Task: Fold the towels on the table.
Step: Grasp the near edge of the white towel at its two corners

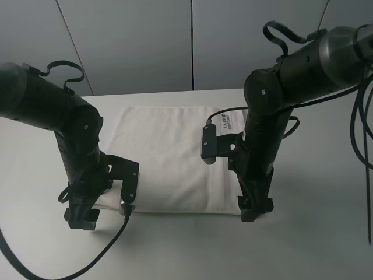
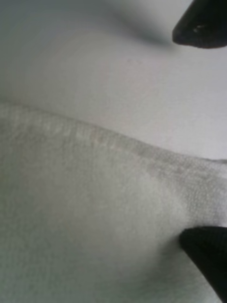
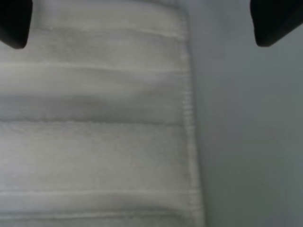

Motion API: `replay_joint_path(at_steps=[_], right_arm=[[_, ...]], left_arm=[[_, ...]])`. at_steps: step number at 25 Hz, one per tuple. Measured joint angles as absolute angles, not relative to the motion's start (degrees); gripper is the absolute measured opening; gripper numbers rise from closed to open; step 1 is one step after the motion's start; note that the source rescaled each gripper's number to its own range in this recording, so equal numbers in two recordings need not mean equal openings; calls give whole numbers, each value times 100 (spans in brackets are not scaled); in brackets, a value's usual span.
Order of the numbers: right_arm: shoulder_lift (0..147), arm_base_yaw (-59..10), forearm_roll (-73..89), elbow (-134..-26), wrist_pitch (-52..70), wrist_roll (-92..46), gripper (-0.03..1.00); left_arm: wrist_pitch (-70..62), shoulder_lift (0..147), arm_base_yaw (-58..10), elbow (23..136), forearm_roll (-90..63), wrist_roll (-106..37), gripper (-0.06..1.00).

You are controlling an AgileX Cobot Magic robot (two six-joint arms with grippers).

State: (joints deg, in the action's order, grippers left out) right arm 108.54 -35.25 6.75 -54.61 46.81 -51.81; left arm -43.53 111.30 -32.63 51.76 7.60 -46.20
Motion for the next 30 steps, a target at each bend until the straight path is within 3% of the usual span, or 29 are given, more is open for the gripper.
replay_joint_path(at_steps=[26,28,30], right_arm=[[10918,-3710,447,-4828,3627,-5040,100],[10918,-3714,375,-4806,3571,-5040,94],[10918,-3714,308,-4772,3395,-5017,78]], left_arm=[[-4353,11142,-3263,5176,736,-4620,98],[-4353,11142,-3263,5176,736,-4620,98],[-4353,11142,-3263,5176,724,-4620,98]])
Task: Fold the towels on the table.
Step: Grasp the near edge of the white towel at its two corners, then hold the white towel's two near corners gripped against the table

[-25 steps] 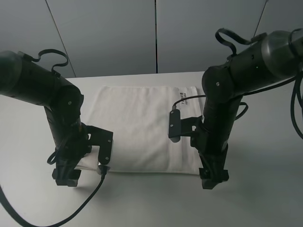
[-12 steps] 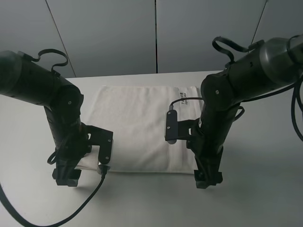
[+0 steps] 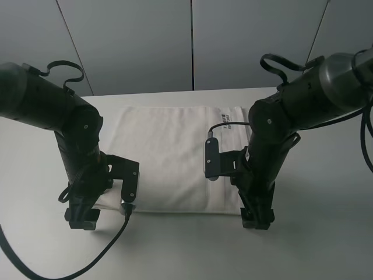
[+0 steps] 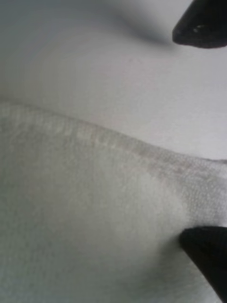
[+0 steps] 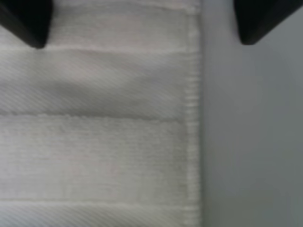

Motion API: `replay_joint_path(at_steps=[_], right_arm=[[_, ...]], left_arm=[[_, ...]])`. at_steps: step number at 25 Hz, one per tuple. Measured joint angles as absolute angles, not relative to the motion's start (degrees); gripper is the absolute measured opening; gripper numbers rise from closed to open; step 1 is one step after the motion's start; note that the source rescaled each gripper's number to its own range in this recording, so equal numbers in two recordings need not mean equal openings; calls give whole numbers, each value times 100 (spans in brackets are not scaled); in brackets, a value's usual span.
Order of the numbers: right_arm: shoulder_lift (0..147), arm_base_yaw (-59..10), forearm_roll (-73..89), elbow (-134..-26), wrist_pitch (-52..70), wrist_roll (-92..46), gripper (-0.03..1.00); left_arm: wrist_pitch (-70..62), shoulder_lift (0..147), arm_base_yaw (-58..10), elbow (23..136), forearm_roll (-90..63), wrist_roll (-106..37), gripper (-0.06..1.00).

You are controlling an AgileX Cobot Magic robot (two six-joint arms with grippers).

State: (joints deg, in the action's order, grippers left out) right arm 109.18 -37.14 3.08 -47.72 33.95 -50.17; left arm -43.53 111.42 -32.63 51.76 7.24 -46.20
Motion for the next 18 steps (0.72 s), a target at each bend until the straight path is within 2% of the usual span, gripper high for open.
replay_joint_path(at_steps=[2,9,10,16,18], right_arm=[[10918,-3714,207,-4714,3235,-5018,58],[10908,-3714,172,-4568,2819,-5018,5],[10908,-3714,162,-4568,2797,-5018,1],[10908,-3714,162,-4568,2798,-5018,0],[10908,-3714,162,-4564,2798,-5018,0]], left_arm=[[-4353,11142,-3263,5176,724,-4620,98],[-4353,11142,-3263,5176,714,-4609,98],[-4353,11142,-3263,5176,714,-4609,98],[-4343,11142,-3263,5176,702,-4609,97],[-4284,11142,-3263,5176,728,-4599,90]])
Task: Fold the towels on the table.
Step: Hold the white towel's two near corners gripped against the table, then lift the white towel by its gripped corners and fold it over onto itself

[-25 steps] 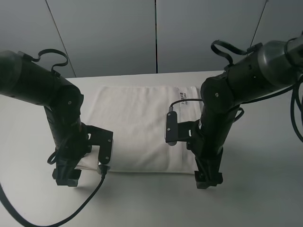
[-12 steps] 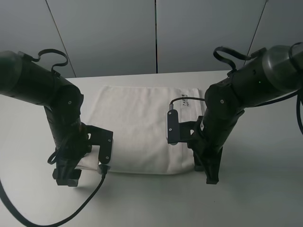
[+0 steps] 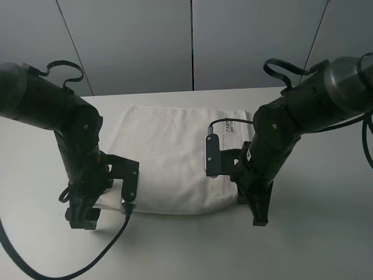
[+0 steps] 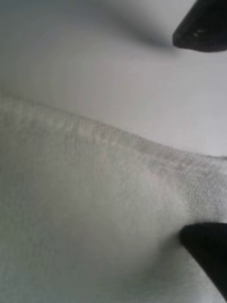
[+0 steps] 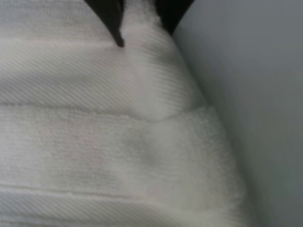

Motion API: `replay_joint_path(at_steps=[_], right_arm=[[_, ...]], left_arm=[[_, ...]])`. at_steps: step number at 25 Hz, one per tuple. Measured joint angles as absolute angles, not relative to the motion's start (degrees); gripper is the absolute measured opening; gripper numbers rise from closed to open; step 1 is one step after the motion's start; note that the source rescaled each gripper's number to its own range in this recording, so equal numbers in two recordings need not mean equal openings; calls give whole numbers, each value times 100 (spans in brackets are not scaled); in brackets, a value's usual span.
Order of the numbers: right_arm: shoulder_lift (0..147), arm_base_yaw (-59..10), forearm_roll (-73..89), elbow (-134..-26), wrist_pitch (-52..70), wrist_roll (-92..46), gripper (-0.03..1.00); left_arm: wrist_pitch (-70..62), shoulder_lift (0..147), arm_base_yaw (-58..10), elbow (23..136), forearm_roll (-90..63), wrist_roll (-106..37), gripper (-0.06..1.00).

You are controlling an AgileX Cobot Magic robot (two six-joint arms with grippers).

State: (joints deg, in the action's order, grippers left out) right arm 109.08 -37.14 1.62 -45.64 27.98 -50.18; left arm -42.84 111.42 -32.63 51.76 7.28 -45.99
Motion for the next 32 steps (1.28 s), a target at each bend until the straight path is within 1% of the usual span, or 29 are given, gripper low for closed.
replay_joint_path(at_steps=[1,4,7,11,13,15,25,32], right_arm=[[10908,-3714,198,-4564,2787,-5018,0],[10908,-3714,271,-4564,2743,-5018,0],[10908,-3714,396,-4555,2677,-5018,0],[10908,-3714,517,-4540,2621,-5018,0],[10908,-3714,679,-4540,2563,-5018,0],[10908,-3714,853,-4517,2492,-5018,0],[10908,-3714,1211,-4507,2440,-5018,0],[10870,-3714,1282,-4531,2938,-5018,0]], left_arm=[[-4241,11142,-3252,5176,762,-4599,84],[-4043,11151,-3252,5176,811,-4599,55],[-3940,11154,-3252,5176,811,-4599,33],[-3843,11154,-3252,5176,858,-4449,11],[-3819,11154,-3252,5176,921,-4152,2],[-3819,11154,-3252,5176,934,-4006,1],[-3884,11154,-3252,5184,934,-3517,0],[-4362,11167,-3252,5198,739,-3468,0]])
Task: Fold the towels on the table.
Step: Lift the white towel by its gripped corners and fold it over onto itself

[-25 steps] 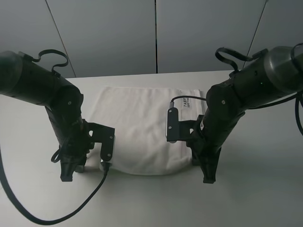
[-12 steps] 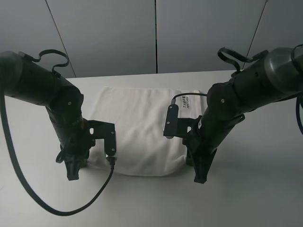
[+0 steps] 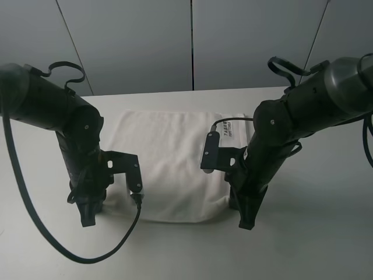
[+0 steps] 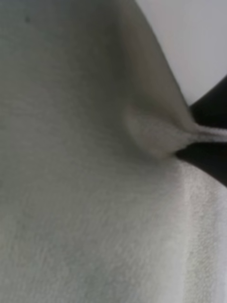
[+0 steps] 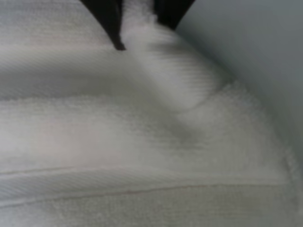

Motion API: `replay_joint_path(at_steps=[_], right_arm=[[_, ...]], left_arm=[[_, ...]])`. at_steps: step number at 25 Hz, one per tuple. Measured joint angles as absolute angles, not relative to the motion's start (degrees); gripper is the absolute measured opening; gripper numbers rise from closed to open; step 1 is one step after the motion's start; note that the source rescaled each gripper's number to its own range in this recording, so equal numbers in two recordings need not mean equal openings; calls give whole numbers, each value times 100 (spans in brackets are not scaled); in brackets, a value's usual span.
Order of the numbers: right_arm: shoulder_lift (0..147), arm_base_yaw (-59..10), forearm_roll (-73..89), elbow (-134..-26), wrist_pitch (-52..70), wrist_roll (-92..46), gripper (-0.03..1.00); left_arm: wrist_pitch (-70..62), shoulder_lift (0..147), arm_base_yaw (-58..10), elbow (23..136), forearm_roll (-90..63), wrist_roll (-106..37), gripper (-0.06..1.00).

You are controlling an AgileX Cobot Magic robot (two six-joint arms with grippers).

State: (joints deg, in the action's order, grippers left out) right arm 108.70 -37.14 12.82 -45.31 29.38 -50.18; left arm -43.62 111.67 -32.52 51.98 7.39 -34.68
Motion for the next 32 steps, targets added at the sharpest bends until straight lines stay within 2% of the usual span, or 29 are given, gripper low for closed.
replay_joint_path(at_steps=[7,15,25,32], right_arm=[[10313,-3714,1326,-4463,4206,-5018,0],[9631,-3714,1419,-4454,4868,-4754,0],[8689,-3714,1432,-4451,5084,-3580,0],[8621,-3714,1432,-4451,4955,-2440,0]], left_arm=[[-4741,10590,-3252,5164,506,-3468,0],[-5262,9948,-3252,5164,171,-3468,0],[-5392,9576,-3252,5162,0,-2885,0],[-4984,9455,-3252,5152,0,-2249,0]])
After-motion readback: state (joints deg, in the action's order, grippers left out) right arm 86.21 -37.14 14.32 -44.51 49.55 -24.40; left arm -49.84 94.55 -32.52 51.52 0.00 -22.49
